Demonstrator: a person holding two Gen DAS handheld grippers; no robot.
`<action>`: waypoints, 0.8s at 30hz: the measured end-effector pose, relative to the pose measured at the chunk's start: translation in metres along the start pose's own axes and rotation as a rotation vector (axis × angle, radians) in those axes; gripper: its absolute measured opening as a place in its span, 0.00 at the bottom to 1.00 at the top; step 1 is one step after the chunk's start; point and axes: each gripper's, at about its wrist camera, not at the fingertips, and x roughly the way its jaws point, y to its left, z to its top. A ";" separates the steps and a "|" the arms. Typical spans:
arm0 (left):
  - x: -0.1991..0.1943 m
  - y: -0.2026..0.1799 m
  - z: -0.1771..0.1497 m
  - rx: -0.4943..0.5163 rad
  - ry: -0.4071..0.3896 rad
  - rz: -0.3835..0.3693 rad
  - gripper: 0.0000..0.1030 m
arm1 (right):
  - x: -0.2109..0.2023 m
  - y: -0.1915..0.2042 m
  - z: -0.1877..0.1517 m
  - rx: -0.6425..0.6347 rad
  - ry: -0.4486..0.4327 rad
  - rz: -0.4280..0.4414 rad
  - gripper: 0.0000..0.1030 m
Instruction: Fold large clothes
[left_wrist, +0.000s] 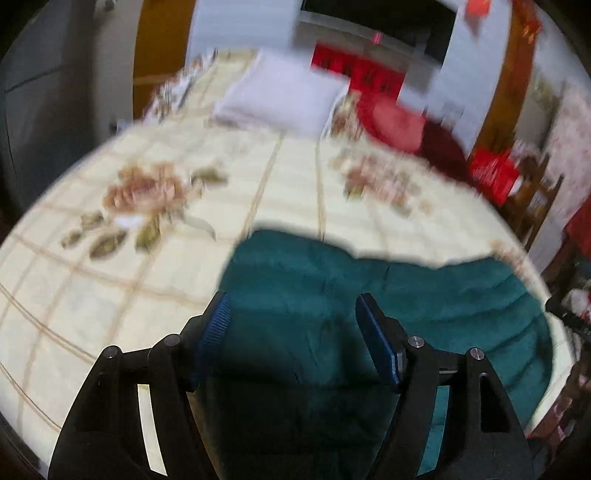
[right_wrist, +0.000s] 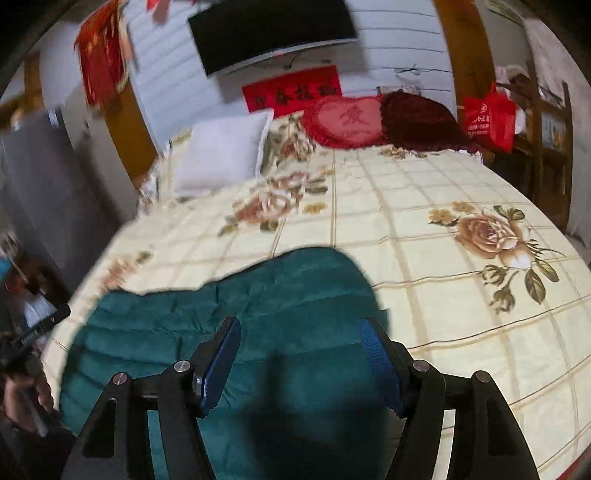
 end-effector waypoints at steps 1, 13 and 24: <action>0.010 0.000 -0.005 0.005 0.014 0.041 0.68 | 0.009 0.007 -0.003 -0.024 0.009 -0.023 0.63; 0.023 0.018 -0.020 -0.079 0.073 0.027 0.82 | 0.064 -0.019 -0.024 -0.013 0.201 -0.041 0.87; -0.056 -0.047 -0.066 0.168 -0.023 -0.043 0.82 | -0.027 0.028 -0.054 -0.167 0.111 0.003 0.87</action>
